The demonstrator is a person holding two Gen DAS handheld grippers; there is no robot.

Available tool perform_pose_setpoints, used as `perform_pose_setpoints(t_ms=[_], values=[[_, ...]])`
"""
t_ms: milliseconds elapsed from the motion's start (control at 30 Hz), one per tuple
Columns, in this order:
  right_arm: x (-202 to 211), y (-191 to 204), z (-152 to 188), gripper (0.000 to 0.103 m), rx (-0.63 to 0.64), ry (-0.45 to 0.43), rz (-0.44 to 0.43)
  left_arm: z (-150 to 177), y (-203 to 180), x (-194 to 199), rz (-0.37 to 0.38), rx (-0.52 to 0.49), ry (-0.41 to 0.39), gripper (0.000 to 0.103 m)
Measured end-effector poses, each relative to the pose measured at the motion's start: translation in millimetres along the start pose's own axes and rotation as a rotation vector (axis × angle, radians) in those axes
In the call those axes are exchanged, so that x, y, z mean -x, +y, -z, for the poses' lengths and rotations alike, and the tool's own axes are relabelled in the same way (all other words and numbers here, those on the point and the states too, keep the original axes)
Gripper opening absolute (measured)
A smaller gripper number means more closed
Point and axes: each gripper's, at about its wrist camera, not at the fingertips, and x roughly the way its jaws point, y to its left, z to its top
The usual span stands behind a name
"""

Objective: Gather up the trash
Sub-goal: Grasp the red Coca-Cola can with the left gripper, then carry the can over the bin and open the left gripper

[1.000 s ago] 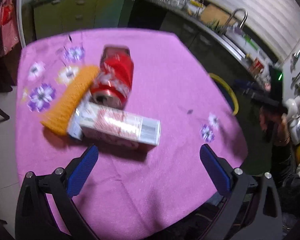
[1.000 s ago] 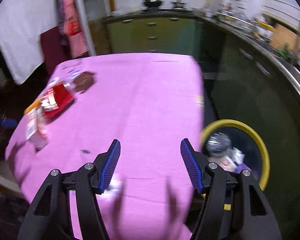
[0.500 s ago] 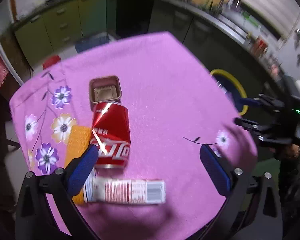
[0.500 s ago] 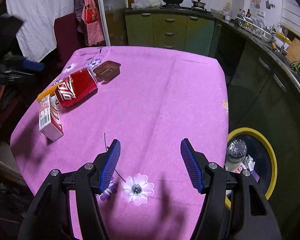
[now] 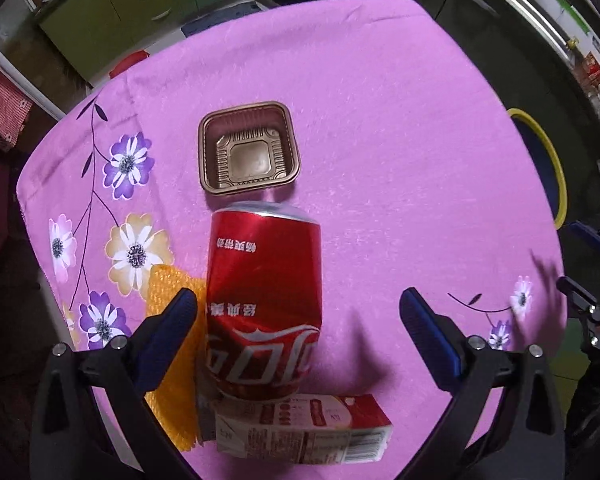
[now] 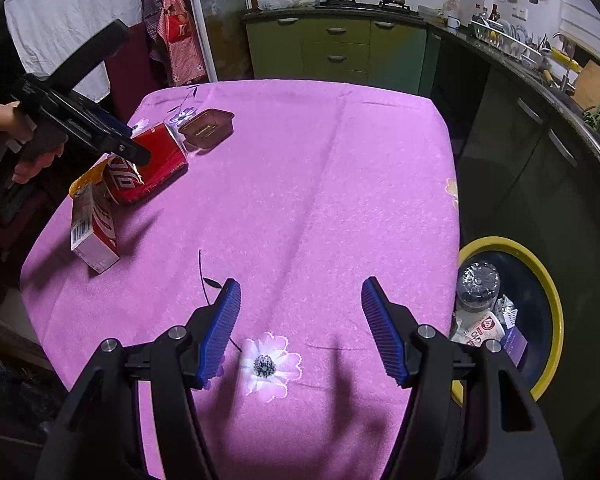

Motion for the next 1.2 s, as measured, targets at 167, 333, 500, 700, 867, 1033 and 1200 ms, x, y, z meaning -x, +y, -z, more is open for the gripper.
perform_pose_setpoints(t_ms=[167,333,500,700,867,1033,1200], values=[[-5,2,2,0.063,0.006,0.009,-0.011,1,-8,-9,-0.008,-0.022,0.024,0.088],[-7,0,3,0.064,-0.003,0.015,-0.011,6,-12,-12,-0.016,-0.053,0.037,0.085],[-9,0,4,0.064,-0.002,0.020,-0.014,4,-12,-29,-0.013,-0.048,0.077,0.085],[-9,1,5,0.064,0.001,0.024,-0.012,-2,-10,-44,-0.027,-0.040,0.103,0.080],[-8,-4,8,0.064,-0.011,0.025,-0.009,-3,-13,-52,-0.040,-0.040,0.132,0.068],[-9,-7,10,0.064,-0.016,0.028,-0.011,1,-21,-48,-0.042,-0.066,0.109,0.067],[-1,-14,14,0.064,-0.032,0.013,-0.001,7,-35,-24,-0.020,-0.097,0.071,0.067]])
